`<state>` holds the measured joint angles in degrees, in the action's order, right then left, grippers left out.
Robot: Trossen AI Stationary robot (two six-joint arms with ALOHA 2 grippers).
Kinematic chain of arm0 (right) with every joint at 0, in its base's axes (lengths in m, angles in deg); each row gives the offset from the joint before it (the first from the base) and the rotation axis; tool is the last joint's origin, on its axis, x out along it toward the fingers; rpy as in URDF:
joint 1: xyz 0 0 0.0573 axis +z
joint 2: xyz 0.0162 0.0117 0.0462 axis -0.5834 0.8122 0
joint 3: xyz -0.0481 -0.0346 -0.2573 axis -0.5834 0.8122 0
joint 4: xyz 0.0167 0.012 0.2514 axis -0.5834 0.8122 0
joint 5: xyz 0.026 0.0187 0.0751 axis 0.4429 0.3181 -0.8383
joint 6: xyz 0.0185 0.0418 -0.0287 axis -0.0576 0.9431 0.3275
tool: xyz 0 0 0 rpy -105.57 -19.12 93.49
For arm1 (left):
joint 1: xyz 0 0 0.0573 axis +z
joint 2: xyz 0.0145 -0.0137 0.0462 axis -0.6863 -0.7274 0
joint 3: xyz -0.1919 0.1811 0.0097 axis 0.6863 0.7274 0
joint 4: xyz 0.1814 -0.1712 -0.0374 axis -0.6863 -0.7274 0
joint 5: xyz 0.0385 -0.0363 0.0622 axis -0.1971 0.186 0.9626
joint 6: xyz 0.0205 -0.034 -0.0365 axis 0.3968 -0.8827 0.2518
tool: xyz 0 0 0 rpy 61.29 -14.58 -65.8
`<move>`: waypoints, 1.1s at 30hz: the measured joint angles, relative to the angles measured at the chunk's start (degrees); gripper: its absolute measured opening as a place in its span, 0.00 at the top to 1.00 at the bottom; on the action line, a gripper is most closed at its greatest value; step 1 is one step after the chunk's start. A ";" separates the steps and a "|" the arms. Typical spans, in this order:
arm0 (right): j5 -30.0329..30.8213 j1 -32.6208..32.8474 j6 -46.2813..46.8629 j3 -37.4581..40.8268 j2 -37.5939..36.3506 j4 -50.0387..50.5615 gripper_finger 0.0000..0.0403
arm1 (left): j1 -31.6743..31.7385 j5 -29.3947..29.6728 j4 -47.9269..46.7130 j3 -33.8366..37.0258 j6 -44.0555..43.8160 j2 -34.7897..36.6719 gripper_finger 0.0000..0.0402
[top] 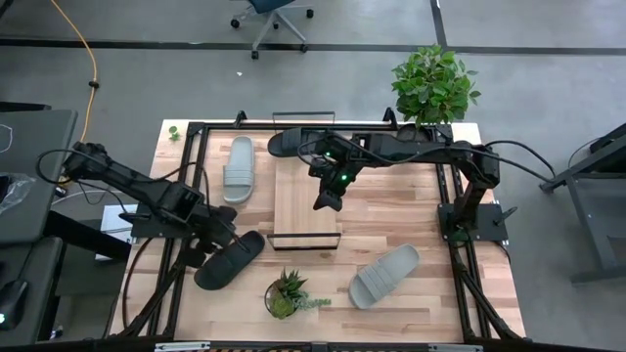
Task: Pick and place slides into the shelf
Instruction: Put the black slipper slide on the shelf
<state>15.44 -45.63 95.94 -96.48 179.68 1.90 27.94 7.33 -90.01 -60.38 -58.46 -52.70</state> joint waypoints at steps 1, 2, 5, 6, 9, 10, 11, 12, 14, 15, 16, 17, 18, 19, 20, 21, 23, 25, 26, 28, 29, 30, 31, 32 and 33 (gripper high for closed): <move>0.09 0.17 0.10 0.00 -0.02 0.00 1.00 | -0.02 0.01 -0.03 0.00 0.52 -0.81 0.73; 0.13 0.27 0.12 0.00 0.00 0.02 1.00 | -0.01 0.02 -0.03 0.00 1.22 -1.63 0.70; 0.13 0.38 0.17 0.00 0.00 0.01 1.00 | -0.02 0.02 0.03 0.00 2.80 -4.32 0.64; 0.12 0.39 0.28 0.00 0.00 0.03 1.00 | 0.00 0.04 0.02 0.00 3.02 -5.28 0.62; 0.13 0.39 0.35 0.00 0.00 0.02 1.00 | 0.00 -0.19 0.17 0.00 3.85 -7.78 0.59; 0.13 0.44 0.69 0.00 0.00 0.04 1.00 | 0.00 -0.75 0.22 0.02 4.10 -8.62 0.58; 0.13 0.45 0.91 0.00 0.00 0.04 1.00 | 0.00 -1.59 0.53 0.02 4.34 -9.41 0.58; 0.13 0.45 1.18 0.00 0.00 0.00 1.00 | -0.01 -2.51 1.12 0.02 4.70 -10.11 0.57; 0.15 0.59 1.21 0.00 0.00 0.02 1.00 | -0.01 -4.23 2.21 0.02 5.79 -11.41 0.56; 0.13 0.66 1.17 0.00 0.00 0.02 1.00 | -0.02 -4.96 2.66 0.02 6.37 -12.00 0.56; 0.13 0.73 1.20 0.00 -0.01 0.02 1.00 | -0.02 -5.40 3.10 0.02 6.89 -12.59 0.56; 0.13 0.75 1.20 0.00 -0.02 0.02 1.00 | -0.02 -5.44 3.42 0.02 7.33 -13.16 0.56; 0.13 0.75 1.20 0.00 0.00 0.03 1.00 | -0.02 -5.44 3.44 0.02 7.72 -13.69 0.55; 0.13 0.75 1.20 0.00 0.00 0.04 1.00 | -0.02 -5.46 3.56 0.02 8.05 -14.21 0.55; 0.13 0.75 1.20 0.00 0.00 0.02 1.00 | -0.02 -5.44 3.91 0.02 8.37 -14.78 0.55; 0.13 0.75 1.20 0.00 0.00 0.02 1.00 | 0.00 -5.45 4.12 0.02 8.71 -15.26 0.55; 0.13 0.75 1.20 0.00 0.00 0.04 1.00 | 0.00 -5.47 4.50 0.02 9.06 -16.23 0.55; 0.13 0.75 1.20 0.01 0.00 0.03 1.00 | 0.00 -5.94 4.76 0.02 9.50 -17.11 0.55; 0.14 0.74 1.20 0.00 -0.02 0.04 1.00 | 0.00 -6.69 4.95 0.02 9.97 -17.49 0.55; 0.13 0.75 1.20 0.00 0.00 0.04 1.00 | -0.01 -8.83 5.56 0.04 11.07 -18.31 0.55; 0.13 0.75 1.20 0.00 0.00 0.04 1.00 | -0.02 -9.77 5.81 0.03 11.54 -18.68 0.55; 0.13 0.75 1.20 0.00 0.00 0.04 1.00 | -0.02 -10.38 5.78 0.04 11.89 -19.02 0.55; 0.13 0.75 1.20 0.00 0.00 0.04 1.00 | -0.02 -10.68 5.78 0.04 12.12 -19.41 0.55; 0.13 0.75 1.20 0.00 0.00 0.04 1.00 | -0.02 -10.71 5.75 0.05 12.30 -19.81 0.55; 0.14 0.75 1.22 0.00 -0.02 0.04 1.00 | -0.02 -10.74 5.77 0.14 12.46 -20.04 0.55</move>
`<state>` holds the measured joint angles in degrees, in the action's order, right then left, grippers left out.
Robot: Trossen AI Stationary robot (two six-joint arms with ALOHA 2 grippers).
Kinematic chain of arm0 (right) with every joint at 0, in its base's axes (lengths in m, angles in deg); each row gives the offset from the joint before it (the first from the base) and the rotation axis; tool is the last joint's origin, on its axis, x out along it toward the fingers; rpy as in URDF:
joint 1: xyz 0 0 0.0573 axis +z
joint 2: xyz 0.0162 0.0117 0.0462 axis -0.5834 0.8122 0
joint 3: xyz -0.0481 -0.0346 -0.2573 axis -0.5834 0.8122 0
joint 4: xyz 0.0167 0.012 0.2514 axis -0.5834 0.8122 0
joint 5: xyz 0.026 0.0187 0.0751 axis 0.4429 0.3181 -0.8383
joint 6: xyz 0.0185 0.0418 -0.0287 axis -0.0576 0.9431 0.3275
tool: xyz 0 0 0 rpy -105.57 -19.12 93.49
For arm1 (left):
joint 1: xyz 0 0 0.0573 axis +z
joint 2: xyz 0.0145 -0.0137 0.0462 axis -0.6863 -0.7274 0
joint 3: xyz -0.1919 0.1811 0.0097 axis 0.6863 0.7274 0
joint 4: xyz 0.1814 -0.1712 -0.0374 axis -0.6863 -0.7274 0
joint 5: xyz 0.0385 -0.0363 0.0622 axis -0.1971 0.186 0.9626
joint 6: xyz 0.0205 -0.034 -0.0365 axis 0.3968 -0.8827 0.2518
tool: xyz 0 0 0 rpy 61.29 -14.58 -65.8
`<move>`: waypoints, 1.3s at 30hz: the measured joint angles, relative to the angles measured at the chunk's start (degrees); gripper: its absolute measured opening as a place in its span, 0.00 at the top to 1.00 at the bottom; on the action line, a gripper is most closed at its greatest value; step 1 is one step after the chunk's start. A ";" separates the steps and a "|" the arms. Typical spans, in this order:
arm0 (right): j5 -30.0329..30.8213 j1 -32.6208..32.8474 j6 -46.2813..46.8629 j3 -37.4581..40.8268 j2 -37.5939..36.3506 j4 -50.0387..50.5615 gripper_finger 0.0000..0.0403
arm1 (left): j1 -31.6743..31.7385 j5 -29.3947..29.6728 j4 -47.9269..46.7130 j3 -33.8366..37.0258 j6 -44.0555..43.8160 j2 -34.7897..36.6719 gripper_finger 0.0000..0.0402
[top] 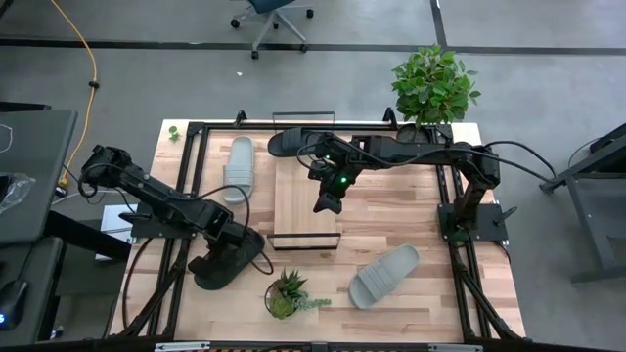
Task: Pick and place slides into the shelf
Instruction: Put the black slipper slide on the shelf
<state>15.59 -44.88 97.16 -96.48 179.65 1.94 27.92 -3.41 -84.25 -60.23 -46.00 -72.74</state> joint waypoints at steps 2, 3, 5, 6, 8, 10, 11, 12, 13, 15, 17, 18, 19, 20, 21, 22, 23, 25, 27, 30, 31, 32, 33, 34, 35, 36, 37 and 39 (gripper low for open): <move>0.00 0.00 0.17 0.00 0.02 0.00 1.00 | 0.00 -0.68 0.65 0.50 0.39 -0.13 0.55; 0.01 0.00 0.17 0.00 0.02 0.00 1.00 | 0.02 -1.11 1.11 0.94 0.40 -0.13 0.55; 0.01 0.00 0.18 0.00 0.02 0.00 1.00 | 0.00 -1.43 1.76 1.77 0.19 -0.13 0.55; 0.01 0.00 0.23 0.00 0.02 0.00 1.00 | 0.00 -1.47 1.75 2.11 -0.18 -0.13 0.55; 0.01 0.00 0.39 0.00 0.02 0.00 1.00 | 0.00 -1.59 1.66 2.67 -0.76 -0.13 0.55; 0.01 0.00 0.39 0.00 0.01 0.00 1.00 | 0.02 -1.82 1.75 2.98 -0.79 -0.13 0.56; 0.02 0.00 0.39 0.00 0.01 0.00 1.00 | 0.02 -1.92 1.67 3.05 -0.79 -0.13 0.57; 0.03 -0.01 0.39 0.00 0.02 0.00 1.00 | 0.02 -1.96 1.71 3.05 -0.75 -0.13 0.59; 0.03 -0.02 0.39 0.02 0.02 0.00 1.00 | 0.02 -2.07 1.71 3.05 -0.75 -0.13 0.61; 0.52 -0.02 0.39 0.00 0.02 0.00 1.00 | 0.02 -2.50 1.69 3.05 -0.71 -0.13 0.65; 0.91 -0.02 0.38 0.00 0.02 0.00 1.00 | 0.00 -3.11 1.67 3.05 -0.73 -0.13 0.71; 1.11 -0.02 0.39 0.00 0.02 0.00 1.00 | 0.00 -3.38 1.67 3.05 -0.73 -0.13 0.75; 1.45 -0.02 0.39 0.00 0.02 -0.01 1.00 | 0.00 -3.77 1.65 3.05 -0.75 -0.13 0.78; 1.83 -0.02 0.36 0.00 0.02 0.00 1.00 | 0.00 -4.33 1.62 3.05 -0.77 -0.13 0.81; 2.09 -0.04 0.30 0.00 0.02 0.00 1.00 | 0.02 -5.02 1.59 3.05 -0.77 -0.13 0.85; 2.26 -0.04 0.23 0.00 0.02 -0.01 1.00 | 0.02 -5.52 1.53 3.05 -0.78 -0.13 0.88; 2.43 -0.04 0.20 0.00 0.02 -0.02 1.00 | 0.00 -5.95 1.51 3.05 -0.79 -0.13 0.92; 2.48 -0.04 0.17 0.00 0.01 0.00 1.00 | 0.00 -6.73 1.45 3.05 -0.82 -0.11 0.97; 2.48 -0.04 0.17 0.00 0.00 -0.01 1.00 | 0.00 -7.11 1.30 3.05 -0.84 -0.11 0.98; 2.48 -0.04 0.15 0.00 0.02 -0.02 1.00 | 0.00 -7.21 1.12 3.05 -1.99 -0.11 0.95; 2.54 -0.04 0.20 0.00 0.00 -0.02 1.00 | 0.00 -7.30 1.05 3.03 -2.34 -0.11 0.94; 2.90 -0.03 0.39 0.00 0.02 0.00 1.00 | 0.02 -7.52 0.74 2.91 -2.63 -0.11 0.94; 3.46 -0.02 0.42 0.00 0.01 -0.01 1.00 | 0.02 -7.82 0.04 2.65 -2.76 -0.11 0.95; 4.02 -0.02 0.48 0.00 0.02 -0.02 1.00 | 0.00 -8.04 -0.91 2.19 -2.78 -0.11 0.96; 4.36 -0.03 0.51 0.00 0.02 -0.02 1.00 | 0.00 -8.15 -1.80 1.78 -2.76 -0.11 0.98; 4.48 -0.04 0.53 0.02 0.02 -0.02 1.00 | 0.00 -8.37 -2.85 1.34 -2.78 -0.11 0.98; 4.51 -0.04 0.57 0.00 0.02 -0.02 1.00 | 0.00 -8.57 -4.26 0.90 -2.80 -0.06 0.99; 4.49 -0.04 0.57 0.00 0.00 -0.02 1.00 | 0.00 -8.77 -7.11 -0.43 -2.80 0.00 0.97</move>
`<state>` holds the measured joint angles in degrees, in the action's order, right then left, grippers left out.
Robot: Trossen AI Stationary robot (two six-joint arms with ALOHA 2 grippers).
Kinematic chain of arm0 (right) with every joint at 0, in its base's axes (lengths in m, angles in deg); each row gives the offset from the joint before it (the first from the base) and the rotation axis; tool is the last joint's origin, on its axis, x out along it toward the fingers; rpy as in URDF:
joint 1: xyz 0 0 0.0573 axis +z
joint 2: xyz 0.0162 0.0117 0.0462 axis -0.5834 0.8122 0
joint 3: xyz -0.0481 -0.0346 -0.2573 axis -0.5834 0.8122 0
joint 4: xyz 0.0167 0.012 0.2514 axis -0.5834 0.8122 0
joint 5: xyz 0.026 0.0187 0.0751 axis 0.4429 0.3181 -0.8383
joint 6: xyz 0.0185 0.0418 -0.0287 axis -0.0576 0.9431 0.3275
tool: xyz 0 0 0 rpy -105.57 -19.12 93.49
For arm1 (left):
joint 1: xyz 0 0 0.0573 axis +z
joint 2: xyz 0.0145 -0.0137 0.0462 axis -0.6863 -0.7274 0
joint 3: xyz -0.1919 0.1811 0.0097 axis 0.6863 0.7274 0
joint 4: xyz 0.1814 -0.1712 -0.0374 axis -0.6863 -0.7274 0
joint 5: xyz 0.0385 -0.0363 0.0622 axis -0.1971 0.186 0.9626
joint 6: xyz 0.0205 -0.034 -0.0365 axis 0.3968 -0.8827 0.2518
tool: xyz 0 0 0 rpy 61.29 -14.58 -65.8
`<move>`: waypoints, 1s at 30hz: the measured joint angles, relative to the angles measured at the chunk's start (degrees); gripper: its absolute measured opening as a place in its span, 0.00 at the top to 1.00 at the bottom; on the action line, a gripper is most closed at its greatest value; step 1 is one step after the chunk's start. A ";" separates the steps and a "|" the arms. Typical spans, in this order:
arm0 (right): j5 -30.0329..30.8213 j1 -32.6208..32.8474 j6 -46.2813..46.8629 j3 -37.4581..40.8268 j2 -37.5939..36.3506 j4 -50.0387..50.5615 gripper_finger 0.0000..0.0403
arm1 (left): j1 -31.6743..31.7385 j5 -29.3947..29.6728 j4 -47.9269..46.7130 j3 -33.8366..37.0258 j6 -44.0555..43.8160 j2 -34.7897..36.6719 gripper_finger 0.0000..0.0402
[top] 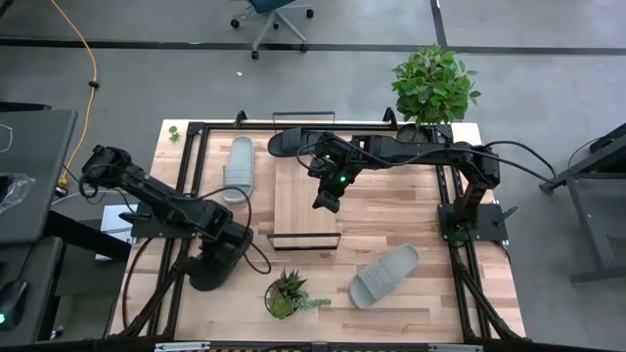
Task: Pick and place slides into the shelf
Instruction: Put the black slipper slide on the shelf
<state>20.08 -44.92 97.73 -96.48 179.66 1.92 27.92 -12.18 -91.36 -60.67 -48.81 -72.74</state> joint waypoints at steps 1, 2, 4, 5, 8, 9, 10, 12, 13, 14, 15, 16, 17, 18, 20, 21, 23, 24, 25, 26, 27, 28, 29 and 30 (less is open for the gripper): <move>0.02 0.00 -0.02 0.00 0.02 0.00 1.00 | 0.00 -0.07 -1.47 -0.85 0.01 0.02 0.97; 0.02 -0.02 0.00 0.00 0.02 -0.06 1.00 | 0.01 -0.17 -3.23 -1.77 0.12 0.02 0.96; 0.00 -0.11 0.04 0.00 0.02 -0.41 1.00 | 0.02 -0.23 -6.44 -3.60 0.57 0.04 0.97; 0.00 -0.13 0.13 0.00 0.00 -0.58 1.00 | 0.02 -0.25 -7.42 -4.64 0.73 0.04 0.98; 0.02 -0.38 1.12 0.00 0.00 -2.06 1.00 | 0.02 -0.41 -9.66 -8.04 0.79 0.07 0.99; 0.02 -0.48 1.39 0.00 0.02 -2.42 1.00 | 0.02 -0.38 -10.26 -9.29 0.97 0.07 0.99; 0.00 -0.61 1.65 0.02 0.02 -2.80 1.00 | 0.02 -0.40 -10.41 -10.61 1.05 0.07 0.98; -0.08 -0.97 2.65 0.00 0.02 -3.89 1.00 | 0.02 0.19 -11.07 -13.35 1.16 0.07 0.97; -0.24 -1.21 3.18 0.01 0.01 -4.64 1.00 | 0.02 1.01 -11.89 -14.81 1.22 0.07 0.97; -0.25 -1.39 3.70 0.01 0.02 -5.48 1.00 | 0.02 1.97 -12.90 -16.30 1.66 0.07 0.98; -0.27 -1.62 3.97 0.01 0.01 -6.37 1.00 | 0.02 3.14 -14.09 -17.93 2.18 0.07 0.98; -0.26 -1.84 4.40 0.01 0.02 -7.38 1.00 | 0.02 4.63 -15.49 -19.56 2.62 0.07 0.99; -0.26 -2.10 4.86 0.02 0.02 -8.52 1.00 | 0.04 6.38 -17.20 -21.19 3.02 0.07 0.99; -0.28 -2.34 5.46 0.01 0.01 -9.63 1.00 | 0.07 8.22 -19.13 -22.64 3.36 0.07 0.99; -0.49 -2.80 6.44 0.02 0.02 -11.60 1.00 | 0.07 11.47 -22.83 -25.57 4.02 0.07 0.98; -0.53 -2.96 7.16 0.02 0.00 -12.66 1.00 | 0.07 13.06 -24.63 -26.96 4.27 0.07 0.98; -0.68 -3.27 8.48 0.02 0.02 -15.05 1.00 | 0.09 15.71 -28.49 -29.46 4.87 0.08 0.98; -0.68 -3.34 8.95 0.02 0.02 -16.37 0.99 | 0.07 16.82 -30.17 -30.54 5.19 0.09 0.98; -0.68 -3.34 9.79 0.01 0.02 -17.92 0.99 | 0.07 17.95 -31.56 -31.53 5.57 0.07 0.99; -0.71 -3.31 10.43 0.02 0.01 -19.51 0.97 | 0.09 19.19 -32.76 -32.42 5.78 0.09 0.99; -0.72 -3.28 11.29 0.02 0.02 -21.23 0.95 | 0.44 20.41 -33.78 -33.15 6.10 0.11 0.99; -0.59 -3.28 12.03 0.02 0.02 -22.90 0.93 | 1.13 21.08 -34.68 -33.67 6.61 0.12 0.99; -0.38 -3.27 12.85 0.02 0.00 -24.41 0.91 | 2.01 21.26 -35.33 -34.05 7.10 0.13 0.99; -0.09 -3.26 13.48 0.02 0.01 -25.68 0.88 | 2.91 21.36 -35.78 -34.31 7.52 0.13 0.99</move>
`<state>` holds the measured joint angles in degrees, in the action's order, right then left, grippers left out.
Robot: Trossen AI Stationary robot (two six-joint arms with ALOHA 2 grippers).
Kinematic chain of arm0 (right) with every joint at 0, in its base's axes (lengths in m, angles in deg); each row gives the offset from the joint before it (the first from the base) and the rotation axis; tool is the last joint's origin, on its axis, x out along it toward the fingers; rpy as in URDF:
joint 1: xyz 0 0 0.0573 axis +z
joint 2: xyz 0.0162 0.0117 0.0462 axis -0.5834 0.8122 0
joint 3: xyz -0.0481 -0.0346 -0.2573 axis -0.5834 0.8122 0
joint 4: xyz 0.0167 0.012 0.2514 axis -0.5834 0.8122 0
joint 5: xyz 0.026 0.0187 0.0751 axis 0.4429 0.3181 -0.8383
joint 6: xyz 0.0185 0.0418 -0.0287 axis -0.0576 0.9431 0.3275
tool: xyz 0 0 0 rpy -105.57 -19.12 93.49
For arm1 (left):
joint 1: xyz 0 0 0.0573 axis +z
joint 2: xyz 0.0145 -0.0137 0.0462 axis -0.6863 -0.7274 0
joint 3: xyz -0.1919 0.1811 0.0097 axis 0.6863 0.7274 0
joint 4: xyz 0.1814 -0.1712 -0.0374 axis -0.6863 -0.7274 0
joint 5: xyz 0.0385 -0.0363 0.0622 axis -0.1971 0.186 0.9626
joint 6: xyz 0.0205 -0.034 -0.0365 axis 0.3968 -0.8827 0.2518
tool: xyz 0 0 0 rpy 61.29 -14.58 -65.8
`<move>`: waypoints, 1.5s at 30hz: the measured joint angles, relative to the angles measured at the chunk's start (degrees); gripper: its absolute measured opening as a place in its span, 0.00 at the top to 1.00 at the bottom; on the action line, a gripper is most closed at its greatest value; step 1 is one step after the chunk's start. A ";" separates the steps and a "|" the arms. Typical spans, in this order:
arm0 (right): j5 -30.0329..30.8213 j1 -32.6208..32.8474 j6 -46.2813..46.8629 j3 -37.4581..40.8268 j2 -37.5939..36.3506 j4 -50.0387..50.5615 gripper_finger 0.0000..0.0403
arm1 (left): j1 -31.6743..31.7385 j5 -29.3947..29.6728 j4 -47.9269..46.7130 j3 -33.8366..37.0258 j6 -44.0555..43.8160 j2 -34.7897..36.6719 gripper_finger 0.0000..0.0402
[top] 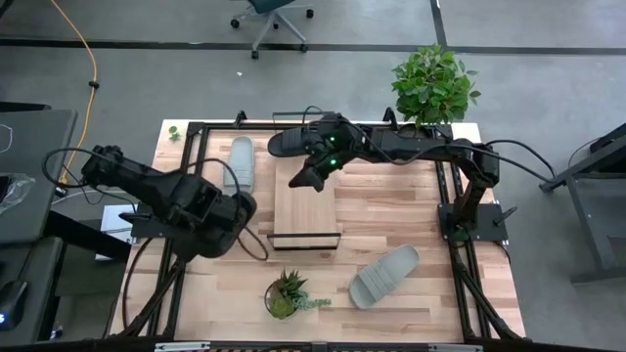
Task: Pick and place slides into the shelf
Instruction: Put the black slipper slide on the shelf
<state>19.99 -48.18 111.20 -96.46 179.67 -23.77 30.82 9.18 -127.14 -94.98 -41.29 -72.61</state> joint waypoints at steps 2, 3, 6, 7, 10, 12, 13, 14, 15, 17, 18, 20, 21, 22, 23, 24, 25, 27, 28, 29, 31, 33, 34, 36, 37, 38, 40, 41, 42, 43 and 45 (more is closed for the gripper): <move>0.83 0.00 1.42 0.00 0.00 -1.91 0.81 | 2.22 0.56 -0.95 -0.43 1.56 0.00 0.99; 1.60 0.00 2.05 -0.02 0.01 -2.47 0.77 | 3.43 0.71 -1.01 -0.48 2.80 0.00 0.99; 5.01 0.00 3.11 -0.01 0.01 -3.04 0.68 | 7.16 0.88 -0.93 -0.48 6.43 0.02 0.99; 6.34 0.00 3.11 0.00 0.01 -3.04 0.65 | 8.42 1.08 -0.93 -0.48 7.63 0.02 0.99; 8.81 -0.09 4.10 0.00 0.01 -3.22 0.59 | 11.94 1.27 -0.89 -0.48 11.12 0.02 0.99; 9.80 -0.26 4.76 0.00 -0.01 -3.78 0.57 | 14.01 1.45 -0.92 -0.48 12.97 0.02 0.99; 10.22 -0.30 5.55 0.00 0.01 -4.44 0.56 | 14.93 1.67 -0.91 -0.48 13.84 0.02 0.99; 10.50 -0.32 6.10 0.00 0.00 -5.18 0.56 | 15.82 1.80 -0.91 -0.48 14.58 0.00 0.99; 10.67 -0.31 6.86 0.00 0.01 -6.13 0.56 | 16.47 1.98 -0.93 -0.48 15.26 0.00 0.99; 10.74 -0.28 7.80 0.00 0.01 -8.24 0.56 | 17.51 2.62 -0.91 -0.68 16.33 -0.01 0.99; 10.76 -0.28 8.24 0.00 0.01 -9.14 0.56 | 17.89 3.05 -0.92 -0.98 17.06 -0.02 0.99; 11.74 -0.28 8.76 0.00 0.01 -10.12 0.56 | 18.36 3.46 -0.91 -1.89 18.69 -0.02 0.99; 12.43 -0.26 8.90 0.00 -0.01 -10.14 0.56 | 18.66 3.90 -0.91 -2.45 19.40 -0.03 0.99; 13.12 -0.32 8.89 0.00 0.01 -10.11 0.56 | 18.64 4.29 -0.93 -3.05 20.12 -0.11 0.99; 13.35 -0.51 8.86 0.00 0.01 -10.10 0.56 | 18.64 4.53 -0.88 -3.67 20.53 -0.18 0.99; 13.32 -0.68 8.90 0.00 0.01 -10.16 0.56 | 18.64 4.67 -0.89 -4.26 20.94 -0.20 0.99; 13.30 -0.89 9.10 0.00 0.00 -10.29 0.56 | 18.66 4.69 -0.89 -4.86 21.44 -0.20 0.99; 13.22 -1.03 9.32 0.00 0.01 -10.34 0.56 | 18.66 4.69 -0.91 -5.96 22.09 -0.20 0.99; 13.25 -1.09 9.22 0.00 0.01 -10.39 0.56 | 18.66 4.69 -0.90 -6.37 22.16 -0.20 0.99; 13.31 -1.10 9.06 0.00 0.01 -10.75 0.56 | 18.66 4.69 -0.86 -6.71 22.16 -0.20 0.99; 12.96 -1.01 8.99 0.00 0.01 -11.73 0.56 | 18.64 5.23 -0.95 -7.25 22.16 -0.62 0.99; 12.64 -0.58 8.61 0.00 0.01 -12.63 0.55 | 18.64 6.16 -0.79 -7.34 22.16 -1.12 0.99; 12.95 -0.34 8.21 0.00 0.01 -12.92 0.55 | 18.64 6.15 -0.77 -7.35 22.23 -1.45 0.99; 14.16 -0.13 7.22 0.00 0.01 -13.01 0.54 | 18.64 6.17 -0.88 -7.41 22.98 -2.68 0.99; 14.76 -0.16 7.09 0.00 0.01 -13.19 0.53 | 18.64 6.24 -0.84 -7.39 23.25 -3.57 0.99; 15.11 -0.46 7.04 0.00 0.01 -13.63 0.52 | 18.64 6.56 -0.74 -7.37 23.50 -4.41 0.99; 15.57 -1.42 7.17 0.00 0.01 -14.88 0.50 | 18.64 7.07 -0.85 -7.38 24.46 -5.61 0.99; 15.60 -1.94 7.60 0.00 0.01 -15.44 0.49 | 18.64 7.59 -0.87 -7.41 24.88 -6.10 0.99; 15.33 -2.43 8.25 0.00 0.01 -15.79 0.49 | 18.64 8.00 -0.84 -7.41 25.27 -6.43 0.99; 14.46 -2.87 8.93 0.00 0.01 -15.93 0.48 | 18.64 8.08 -0.85 -7.41 25.59 -6.82 0.99; 12.01 -3.37 9.85 0.00 0.01 -15.21 0.47 | 18.64 8.51 -0.86 -7.41 26.07 -7.28 0.99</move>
<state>32.00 -51.55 121.05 -96.46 179.68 -38.98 49.47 17.68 -128.00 -102.39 -15.21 -79.88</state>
